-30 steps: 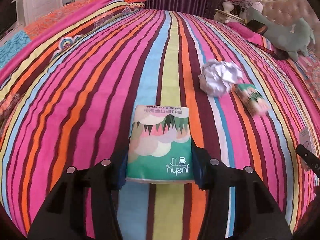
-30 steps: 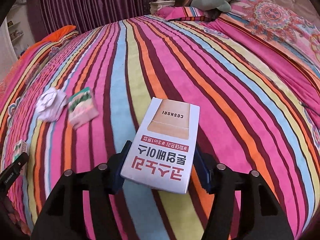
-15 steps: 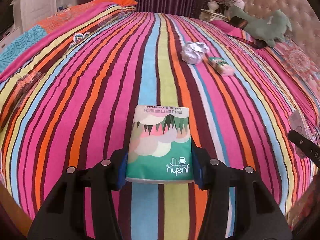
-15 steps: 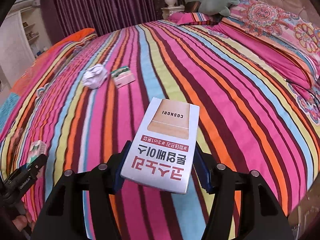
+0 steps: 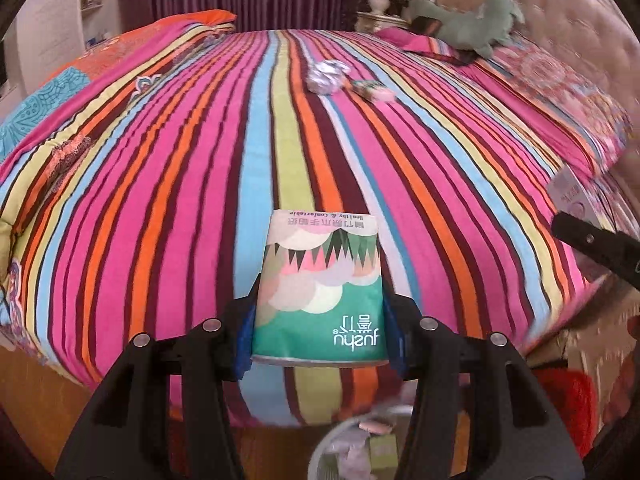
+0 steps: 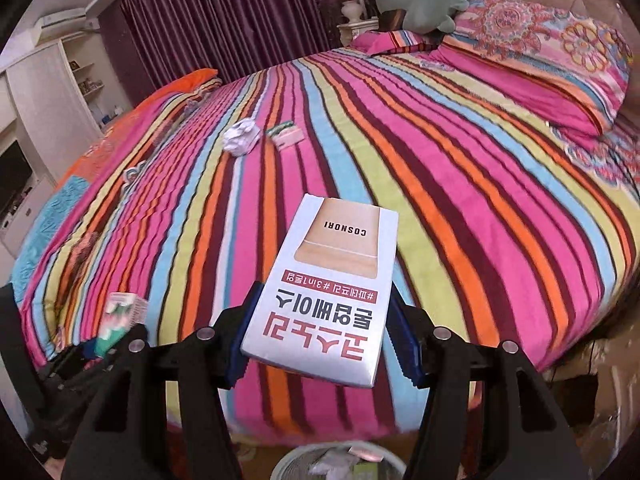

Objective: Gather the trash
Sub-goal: 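Carry the tissue pack and COSNORI box over the white mesh wastebasket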

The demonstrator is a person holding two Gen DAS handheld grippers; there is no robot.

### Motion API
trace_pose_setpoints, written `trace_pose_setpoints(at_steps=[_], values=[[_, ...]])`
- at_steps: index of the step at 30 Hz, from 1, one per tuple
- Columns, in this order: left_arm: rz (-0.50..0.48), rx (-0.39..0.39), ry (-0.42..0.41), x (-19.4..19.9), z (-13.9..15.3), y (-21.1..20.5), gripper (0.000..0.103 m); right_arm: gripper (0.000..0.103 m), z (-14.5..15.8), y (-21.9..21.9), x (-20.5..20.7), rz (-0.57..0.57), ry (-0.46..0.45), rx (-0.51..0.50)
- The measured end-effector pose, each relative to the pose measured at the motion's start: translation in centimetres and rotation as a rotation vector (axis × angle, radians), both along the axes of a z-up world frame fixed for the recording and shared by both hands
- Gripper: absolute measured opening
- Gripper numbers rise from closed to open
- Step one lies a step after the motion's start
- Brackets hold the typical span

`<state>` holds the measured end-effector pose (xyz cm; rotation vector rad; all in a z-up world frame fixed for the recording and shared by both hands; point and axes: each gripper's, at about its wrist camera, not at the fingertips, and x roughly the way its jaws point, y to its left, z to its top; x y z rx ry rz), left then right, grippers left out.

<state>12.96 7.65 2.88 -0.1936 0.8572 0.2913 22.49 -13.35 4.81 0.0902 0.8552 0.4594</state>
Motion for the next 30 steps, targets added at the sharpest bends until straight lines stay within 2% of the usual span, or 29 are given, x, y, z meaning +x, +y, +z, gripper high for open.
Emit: trace_pose_setpoints(at_steps=[9,17,26,30], values=[[-0.072,0.021,0.06,-6.0,-2.6,-4.4,0.05,0.056,-1.9,-0.7,-6.7,0.037,0.049,0.001],[-0.098,0.033,0.121,-9.1,-4.6,-6.5,0.05,0.056,-3.3,-1.4,-10.0,0.021,0.09,-0.019],[-0.158,0.028,0.213,-9.9,-6.8,-8.6,0.05,0.056,-6.7,-3.0,-11.4,-0.023,0.27,-0.008],[-0.18,0.019,0.281,-9.3,-8.3,-9.0,0.05,0.056,-9.3,-3.2,-11.1,-0.02,0.396,0.002]])
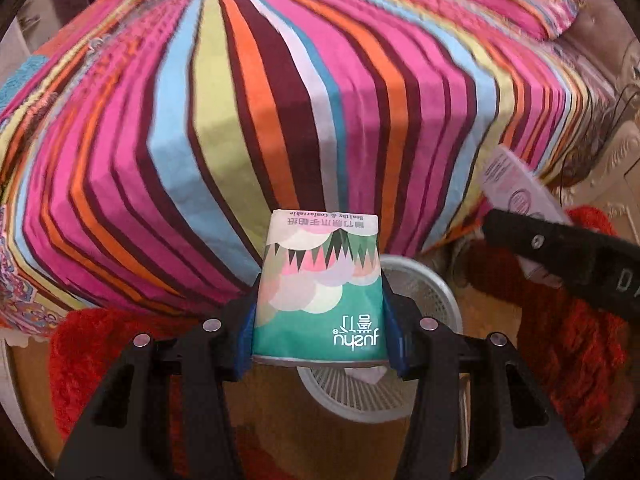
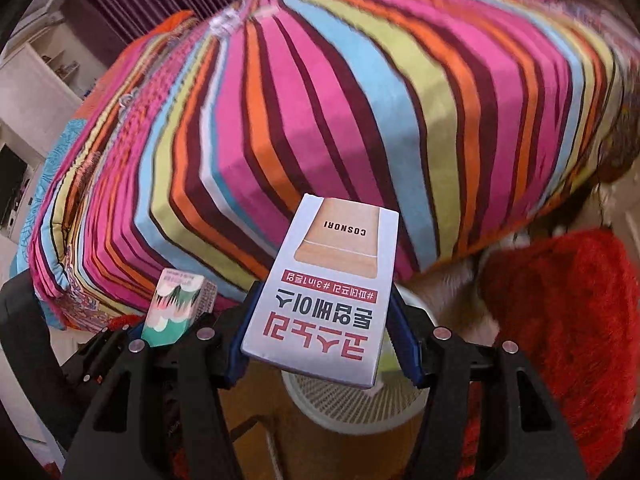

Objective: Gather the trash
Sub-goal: 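Carry the tissue pack and COSNORI box over the white mesh wastebasket, then open both tools to drop the tissue pack and box into the wastebasket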

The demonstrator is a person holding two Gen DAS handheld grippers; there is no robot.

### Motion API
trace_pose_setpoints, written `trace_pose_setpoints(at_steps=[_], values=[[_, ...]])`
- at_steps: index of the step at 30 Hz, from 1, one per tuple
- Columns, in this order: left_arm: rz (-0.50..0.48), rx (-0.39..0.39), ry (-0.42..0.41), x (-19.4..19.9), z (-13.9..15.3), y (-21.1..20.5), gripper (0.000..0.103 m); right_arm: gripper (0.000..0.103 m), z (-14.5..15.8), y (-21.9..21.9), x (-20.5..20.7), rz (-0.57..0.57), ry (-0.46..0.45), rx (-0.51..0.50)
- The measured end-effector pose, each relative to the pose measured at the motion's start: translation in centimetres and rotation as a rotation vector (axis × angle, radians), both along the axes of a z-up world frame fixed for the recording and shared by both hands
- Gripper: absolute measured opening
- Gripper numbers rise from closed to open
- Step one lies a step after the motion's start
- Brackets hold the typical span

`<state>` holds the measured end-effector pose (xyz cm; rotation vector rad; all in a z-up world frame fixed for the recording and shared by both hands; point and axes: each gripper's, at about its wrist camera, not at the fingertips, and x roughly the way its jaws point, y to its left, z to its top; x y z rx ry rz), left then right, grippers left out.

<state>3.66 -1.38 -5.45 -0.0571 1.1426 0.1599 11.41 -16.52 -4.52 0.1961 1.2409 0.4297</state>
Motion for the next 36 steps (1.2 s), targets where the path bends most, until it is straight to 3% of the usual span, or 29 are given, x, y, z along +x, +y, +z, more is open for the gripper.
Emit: trace_pose_setpoints(at_steps=[2,7,10,17,23,36], values=[[-0.005,0.004,0.064,0.5,-1.3,-0.3,0.05,0.056,-1.8,-0.1,0.3,-0.002,0.077,0.001],[-0.028,-0.067,0.222,1.9,-5.2,-0.9,0.05,0.056,-8.1,-2.1,0.8,-0.09,0.384,0.039],[-0.043,-0.097,0.316,2.4,-7.7,-1.5,0.051,0.056,-10.2,-2.6,0.9,-0.123,0.484,0.023],[-0.039,-0.162,0.502,3.0,-13.1,-1.8,0.05,0.056,-13.5,-1.2,1.0,-0.091,0.567,-0.075],[0.003,-0.218,0.568,2.8,-15.5,-1.1,0.051,0.056,-16.1,-0.7,1.3,-0.082,0.632,-0.124],[-0.043,-0.224,0.669,3.0,-18.2,-2.2,0.051,0.056,-18.7,0.4,1.4,-0.06,0.691,-0.143]])
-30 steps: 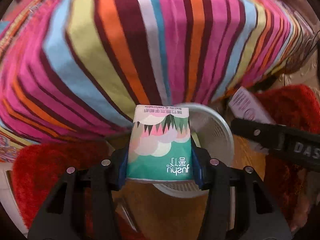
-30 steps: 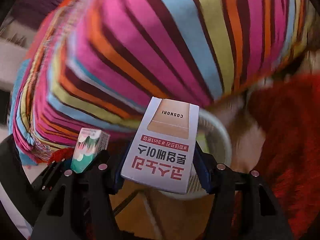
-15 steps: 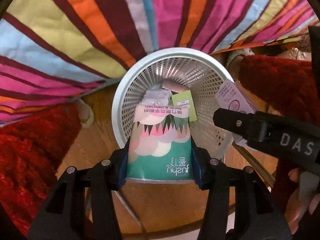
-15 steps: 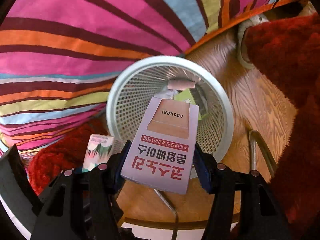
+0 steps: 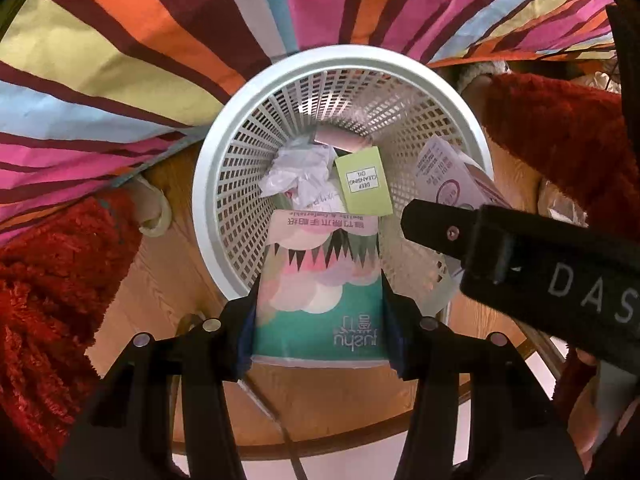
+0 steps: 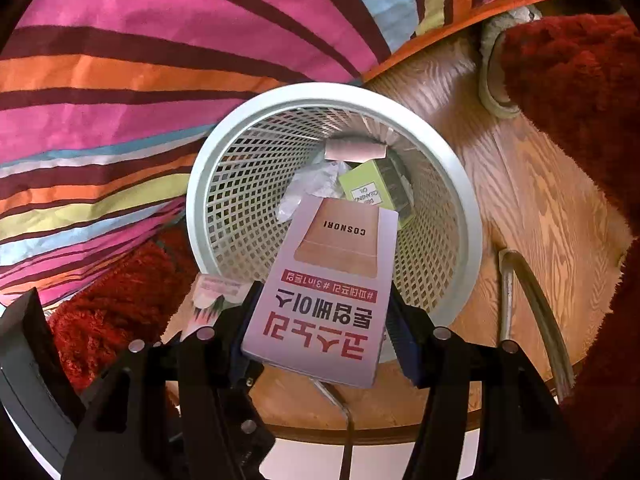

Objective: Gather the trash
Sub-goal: 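Open both tools to drop the tissue pack and box into the wastebasket, then move both tools back over the bed toward the remaining items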

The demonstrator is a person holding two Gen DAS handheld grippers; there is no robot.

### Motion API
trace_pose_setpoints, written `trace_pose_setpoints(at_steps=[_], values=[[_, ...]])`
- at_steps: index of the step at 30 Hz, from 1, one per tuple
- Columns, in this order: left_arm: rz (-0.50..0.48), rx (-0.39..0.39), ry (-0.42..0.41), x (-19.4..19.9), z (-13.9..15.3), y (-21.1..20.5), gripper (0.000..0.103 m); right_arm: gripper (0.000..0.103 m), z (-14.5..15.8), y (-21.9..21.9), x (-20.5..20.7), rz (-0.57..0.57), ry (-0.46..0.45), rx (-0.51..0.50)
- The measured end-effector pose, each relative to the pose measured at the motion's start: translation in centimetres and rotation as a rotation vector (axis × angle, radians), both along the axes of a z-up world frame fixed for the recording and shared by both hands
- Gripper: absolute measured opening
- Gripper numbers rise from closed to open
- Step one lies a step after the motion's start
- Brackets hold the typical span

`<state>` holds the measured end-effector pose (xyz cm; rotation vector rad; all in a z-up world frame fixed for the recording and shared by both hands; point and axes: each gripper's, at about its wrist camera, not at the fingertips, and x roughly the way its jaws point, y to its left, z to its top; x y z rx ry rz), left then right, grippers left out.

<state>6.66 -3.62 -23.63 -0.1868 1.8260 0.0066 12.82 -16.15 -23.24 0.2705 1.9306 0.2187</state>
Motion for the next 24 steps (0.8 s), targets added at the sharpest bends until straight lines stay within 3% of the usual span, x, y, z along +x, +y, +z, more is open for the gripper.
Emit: trace_pose_setpoints(at_steps=[5,7,8,9,19,24], values=[[-0.002,-0.017,0.039,-0.2,-0.8,-0.2,0.053,0.057,-0.6,0.3,0.0,0.007,0.007,0.015],[0.015,-0.019,0.056,-0.3,-1.0,0.2,0.08,0.065,-0.8,0.0,0.0,0.0,0.013,-0.004],[0.024,-0.013,0.059,-0.4,-1.1,0.4,0.084,0.079,-0.9,-0.3,-0.1,-0.011,0.014,-0.021],[0.033,-0.005,0.06,-0.4,-1.1,0.6,0.084,0.087,-0.7,-0.3,-0.1,-0.022,0.011,-0.023],[0.01,0.021,0.027,-0.7,0.1,0.1,0.084,0.087,0.6,-1.1,0.1,-0.072,-0.032,-0.01],[0.023,0.044,-0.035,-1.4,2.4,0.5,0.084,0.087,2.1,-1.6,0.0,-0.088,-0.09,0.003]])
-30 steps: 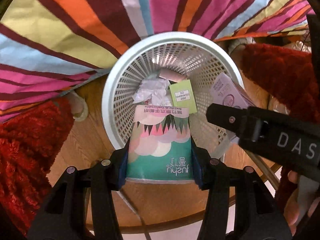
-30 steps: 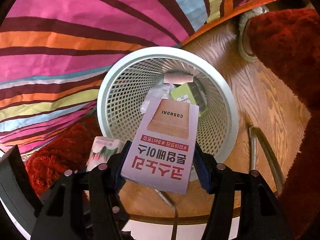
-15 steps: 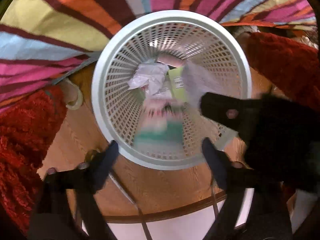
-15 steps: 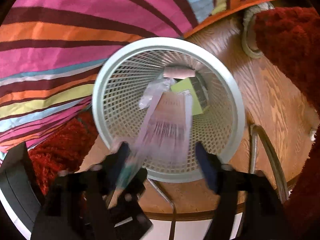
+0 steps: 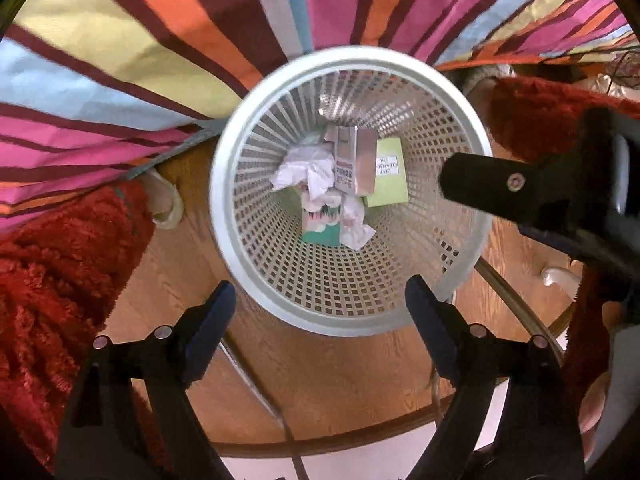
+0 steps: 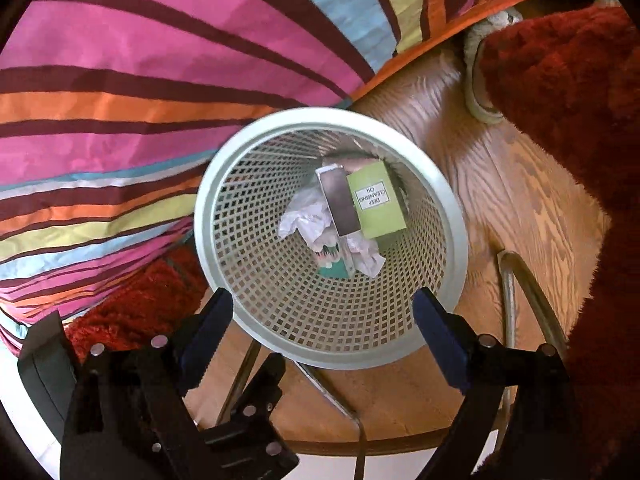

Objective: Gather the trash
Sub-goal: 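Move both tools back over the bed toward the remaining items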

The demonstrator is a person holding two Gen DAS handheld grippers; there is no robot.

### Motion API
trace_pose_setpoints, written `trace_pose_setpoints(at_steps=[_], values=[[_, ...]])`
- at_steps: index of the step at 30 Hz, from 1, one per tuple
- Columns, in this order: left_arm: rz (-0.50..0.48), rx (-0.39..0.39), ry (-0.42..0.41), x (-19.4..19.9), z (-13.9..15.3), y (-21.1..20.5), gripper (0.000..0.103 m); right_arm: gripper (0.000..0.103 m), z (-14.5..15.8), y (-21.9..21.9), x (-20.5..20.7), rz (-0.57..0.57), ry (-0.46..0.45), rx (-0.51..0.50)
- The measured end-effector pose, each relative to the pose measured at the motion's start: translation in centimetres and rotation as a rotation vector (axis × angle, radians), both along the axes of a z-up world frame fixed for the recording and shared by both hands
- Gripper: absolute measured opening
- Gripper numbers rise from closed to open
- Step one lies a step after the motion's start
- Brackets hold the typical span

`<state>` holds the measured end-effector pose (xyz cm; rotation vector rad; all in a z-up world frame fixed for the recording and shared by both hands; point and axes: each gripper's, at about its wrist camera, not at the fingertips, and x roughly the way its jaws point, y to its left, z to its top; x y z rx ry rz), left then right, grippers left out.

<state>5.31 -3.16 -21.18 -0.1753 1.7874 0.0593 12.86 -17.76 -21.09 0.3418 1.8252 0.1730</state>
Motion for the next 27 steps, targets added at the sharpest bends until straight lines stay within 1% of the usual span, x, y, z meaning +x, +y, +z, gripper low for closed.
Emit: trace_pose_setpoints(at_steps=[3,6,9,11,12,13,14,15,16,18,19,20,21,22,24,27], values=[[0.013,0.019,-0.054,-0.3,1.7,0.4,0.084,0.087,1.9,-0.2,0.0,0.001,-0.079,0.002],[0.013,0.032,-0.125,-0.6,3.8,0.5,0.084,0.087,3.4,-0.2,-0.1,0.011,-0.145,0.005],[0.004,0.039,-0.21,-1.0,6.3,0.3,0.084,0.087,5.6,-0.2,-0.2,0.028,-0.233,0.016],[0.005,0.068,-0.298,-1.2,8.6,0.4,0.084,0.087,7.6,-0.1,-0.1,0.041,-0.321,0.019],[0.012,0.091,-0.347,-1.2,9.7,0.7,0.084,0.087,9.2,-0.1,-0.1,0.048,-0.398,0.02],[0.021,0.11,-0.388,-1.2,10.5,0.8,0.084,0.087,10.1,-0.2,-0.1,0.052,-0.44,0.021],[0.031,0.128,-0.429,-1.2,11.3,1.1,0.084,0.087,11.4,-0.1,0.0,0.058,-0.503,0.026],[0.048,0.157,-0.493,-1.2,12.7,1.5,0.084,0.087,12.1,-0.1,0.0,0.062,-0.539,0.029],[0.057,0.176,-0.53,-1.1,13.4,1.7,0.084,0.087,13.4,-0.1,0.0,0.069,-0.603,0.042],[0.076,0.222,-0.629,-1.2,15.4,2.3,0.084,0.087,16.0,0.0,0.2,0.087,-0.733,0.053],[0.08,0.23,-0.662,-1.2,16.0,2.6,0.084,0.087,16.9,0.0,0.3,0.095,-0.779,0.052],[0.086,0.237,-0.689,-1.0,16.5,2.6,0.084,0.087,18.2,0.1,0.4,0.107,-0.85,0.049],[0.096,0.244,-0.719,-0.9,17.2,2.9,0.084,0.097,18.8,0.2,0.5,0.113,-0.886,0.047],[0.105,0.243,-0.746,-0.6,17.8,3.3,0.084,0.096,19.9,0.4,0.6,0.117,-0.952,0.053],[0.103,0.233,-0.777,0.0,18.6,4.0,0.084,0.096,21.0,0.8,1.0,0.126,-1.024,0.069],[0.058,0.287,-0.824,1.2,20.2,4.5,0.084,0.096,22.5,1.7,2.5,0.162,-1.09,0.084]])
